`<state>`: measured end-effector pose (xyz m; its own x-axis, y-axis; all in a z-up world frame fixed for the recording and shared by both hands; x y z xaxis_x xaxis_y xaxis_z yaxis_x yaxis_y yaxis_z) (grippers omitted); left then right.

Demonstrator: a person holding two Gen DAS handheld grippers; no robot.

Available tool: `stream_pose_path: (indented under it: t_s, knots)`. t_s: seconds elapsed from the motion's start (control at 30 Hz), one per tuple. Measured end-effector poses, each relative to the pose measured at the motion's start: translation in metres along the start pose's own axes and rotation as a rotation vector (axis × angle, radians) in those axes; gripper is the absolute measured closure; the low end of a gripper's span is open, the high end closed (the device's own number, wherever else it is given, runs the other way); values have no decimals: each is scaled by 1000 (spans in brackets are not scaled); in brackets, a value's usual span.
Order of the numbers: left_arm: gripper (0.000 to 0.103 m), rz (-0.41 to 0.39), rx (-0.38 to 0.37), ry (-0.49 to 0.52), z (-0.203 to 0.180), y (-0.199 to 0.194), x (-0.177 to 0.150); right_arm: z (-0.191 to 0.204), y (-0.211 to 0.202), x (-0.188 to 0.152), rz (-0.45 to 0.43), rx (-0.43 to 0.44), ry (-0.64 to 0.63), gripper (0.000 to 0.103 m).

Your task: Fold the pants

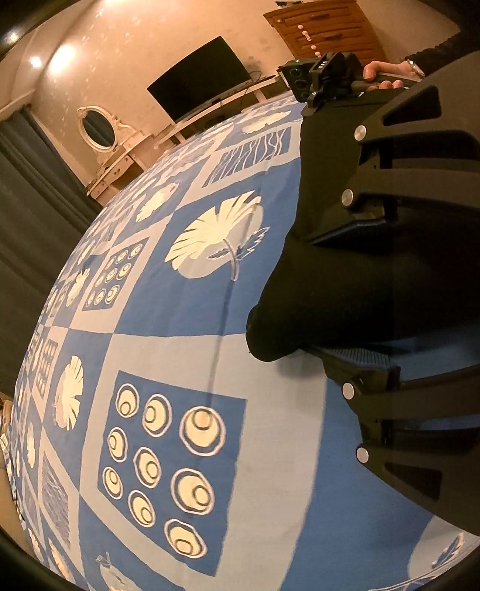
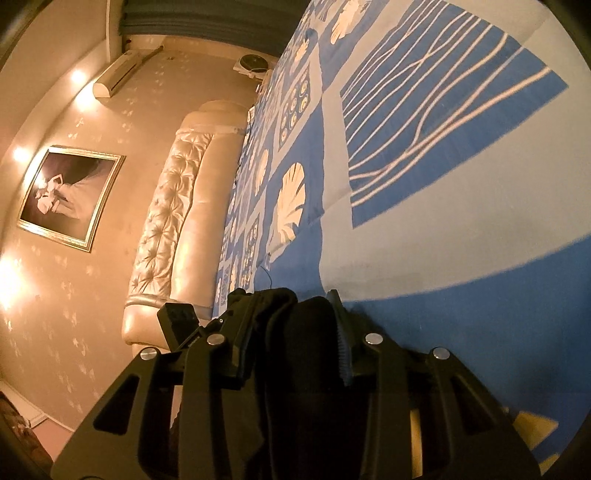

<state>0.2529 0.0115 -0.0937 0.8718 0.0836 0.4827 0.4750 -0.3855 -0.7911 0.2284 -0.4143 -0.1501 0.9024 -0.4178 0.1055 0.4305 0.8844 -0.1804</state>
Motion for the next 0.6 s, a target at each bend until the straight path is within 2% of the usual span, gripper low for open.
stream_pose_path:
  t_s: [0.23,0.6]
  knots:
    - [54,-4,11,-2,1,8,16,-4,9,17,-10,8,13,69]
    - [54,1,-9,-10,6,17,24,-15,10,23,-21,42,37,69]
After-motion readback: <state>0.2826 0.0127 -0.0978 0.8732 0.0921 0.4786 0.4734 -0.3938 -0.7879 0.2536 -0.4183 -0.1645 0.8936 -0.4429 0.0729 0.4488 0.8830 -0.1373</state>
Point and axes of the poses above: each gripper's, at about its wrist camera, not at the fingertips, and y roughly the way its jaws point, z to its left, x to its top, the point moved 2 cm from there along y, roughly the way its jaws point, and after that the axes turned 11 degrees about x, right-handed, at the moved point
